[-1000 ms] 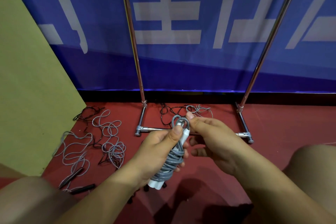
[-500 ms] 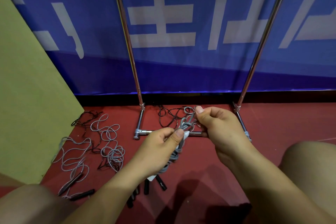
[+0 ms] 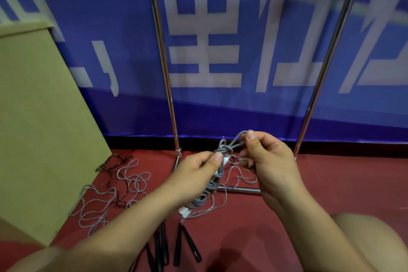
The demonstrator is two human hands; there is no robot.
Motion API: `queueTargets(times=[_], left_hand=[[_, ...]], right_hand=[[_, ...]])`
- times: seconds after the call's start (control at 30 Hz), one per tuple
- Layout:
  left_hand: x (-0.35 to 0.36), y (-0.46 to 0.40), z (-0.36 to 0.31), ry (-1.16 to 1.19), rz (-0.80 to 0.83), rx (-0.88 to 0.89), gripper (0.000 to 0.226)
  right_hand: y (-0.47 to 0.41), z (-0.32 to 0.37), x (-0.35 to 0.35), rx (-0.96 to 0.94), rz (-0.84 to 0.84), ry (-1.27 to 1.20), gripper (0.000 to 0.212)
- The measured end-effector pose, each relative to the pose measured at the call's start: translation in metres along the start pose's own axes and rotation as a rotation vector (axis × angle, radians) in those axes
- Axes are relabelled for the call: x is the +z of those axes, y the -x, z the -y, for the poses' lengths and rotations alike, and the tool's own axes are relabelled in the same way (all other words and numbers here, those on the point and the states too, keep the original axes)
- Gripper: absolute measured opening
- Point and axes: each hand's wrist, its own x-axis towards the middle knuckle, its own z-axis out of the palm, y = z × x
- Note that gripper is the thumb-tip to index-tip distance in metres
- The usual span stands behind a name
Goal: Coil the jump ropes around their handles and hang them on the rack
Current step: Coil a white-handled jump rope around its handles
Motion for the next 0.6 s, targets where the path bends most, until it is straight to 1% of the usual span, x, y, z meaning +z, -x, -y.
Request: queueTargets(times=[0.03,0.13,0.2,0.33,0.4,0.53,0.6], left_hand=[[-0.001,-0.005,-0.010,0.008,-0.003,-0.013,0.077],[-0.006,-0.026,-0.047,0.048,-0.042,-0.023,0.047],[-0.010,-0.043,-0.075,0.083,-0.038,-0.008,0.035],[-0.015,-0.082,-0.131,0.172,-0.019,0.021,0.036],[-0.021,-0.108,-0.160,0.166,-0.011,0.059,0.037],[-0.034,-0.153,-0.223,0.132,-0.011,0.158,0.035],[-0.039,-0.169,-0.253,0.109,-0.012,0.208,0.038]], right_hand=[[-0.002,0.008,0.002,0.009,0.007,-0.016,0.013],[-0.019,0.040,0.005,-0.002,0.016,-0.007,0.013],[-0.036,0.065,0.006,-0.027,0.009,0.048,0.017],[-0.081,0.122,0.006,-0.099,-0.025,0.181,0.017],[-0.105,0.154,0.009,-0.147,-0.048,0.227,0.016],[-0.151,0.220,0.014,-0.236,-0.078,0.241,0.015],[-0.169,0.247,0.016,-0.278,-0.099,0.223,0.015]])
